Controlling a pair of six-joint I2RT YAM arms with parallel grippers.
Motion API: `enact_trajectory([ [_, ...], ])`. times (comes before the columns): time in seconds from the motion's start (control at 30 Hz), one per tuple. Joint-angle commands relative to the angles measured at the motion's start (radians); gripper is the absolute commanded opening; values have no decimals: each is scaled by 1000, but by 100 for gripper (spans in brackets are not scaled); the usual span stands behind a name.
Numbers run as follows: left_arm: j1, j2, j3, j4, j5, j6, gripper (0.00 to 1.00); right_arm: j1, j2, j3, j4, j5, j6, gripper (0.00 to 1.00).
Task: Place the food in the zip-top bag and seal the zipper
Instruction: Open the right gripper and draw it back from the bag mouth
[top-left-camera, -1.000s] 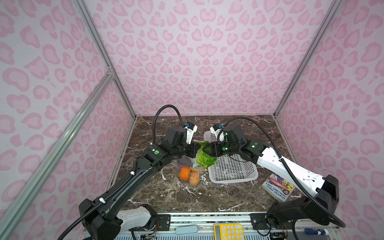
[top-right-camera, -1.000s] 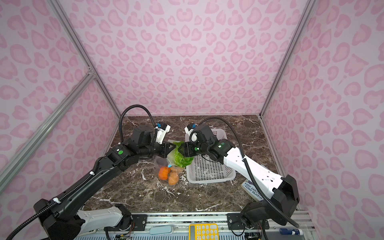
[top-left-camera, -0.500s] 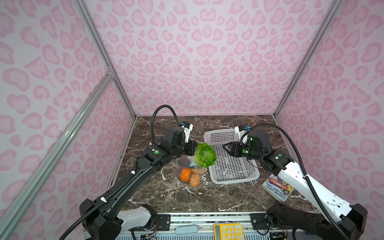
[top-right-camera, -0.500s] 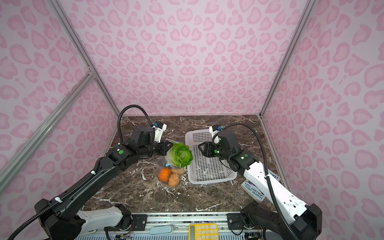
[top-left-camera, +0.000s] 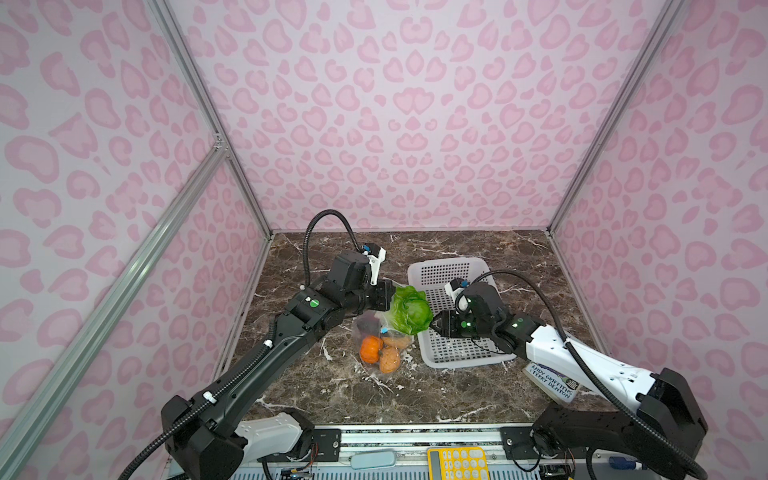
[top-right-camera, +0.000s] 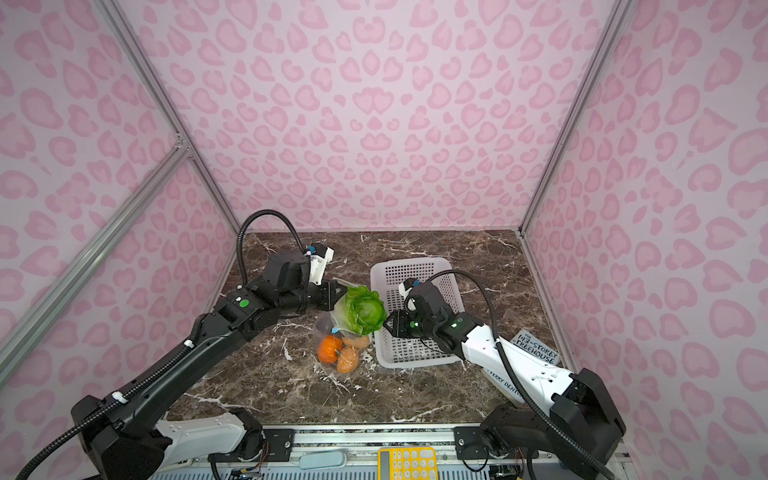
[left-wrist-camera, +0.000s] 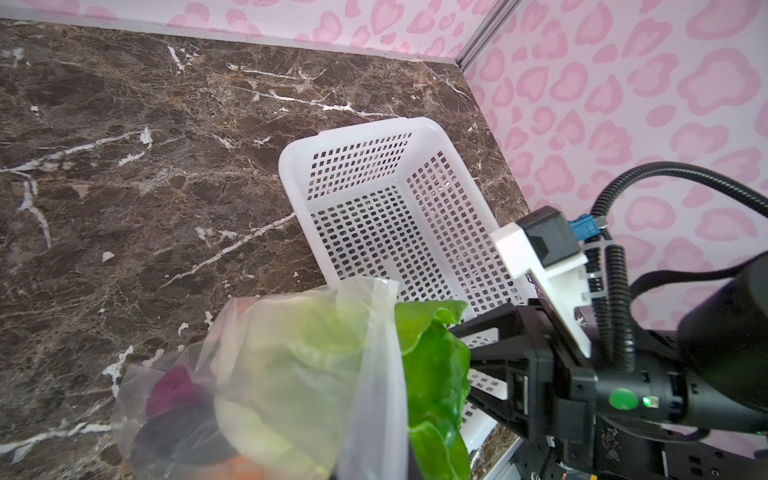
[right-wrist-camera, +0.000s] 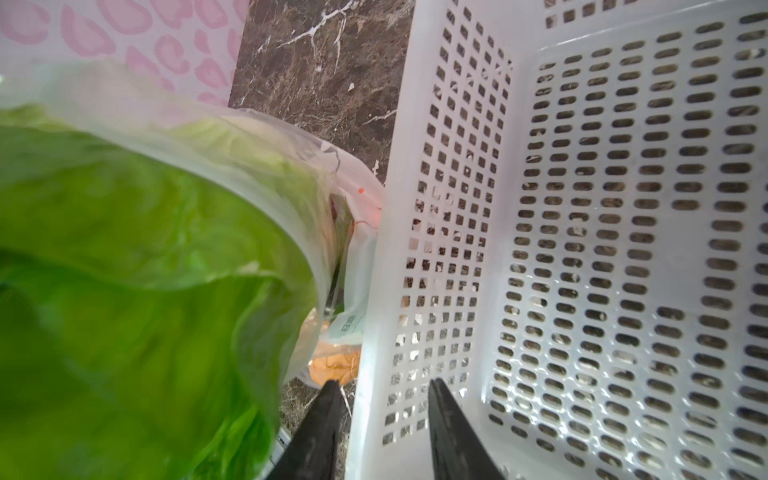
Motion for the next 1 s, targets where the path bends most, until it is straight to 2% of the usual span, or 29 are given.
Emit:
enact_trajectory([
  [0.0,1,-6,0,51,12,-12,3,7,27,6,123,-36,25,39],
  [0.23,1,-8,-8,54,16,-18,3,6,1,-1,211,-60,38,45],
  [0.4,1,-6,-9,59,30,-24,3,6,48,-17,286,-92,83,47],
  [0.73,1,-26,-14,72,52,-46,3,9,127,-17,404,-84,104,36],
  [0.97,1,-38,-15,86,60,-62,3,9,158,-46,533,-107,140,36],
])
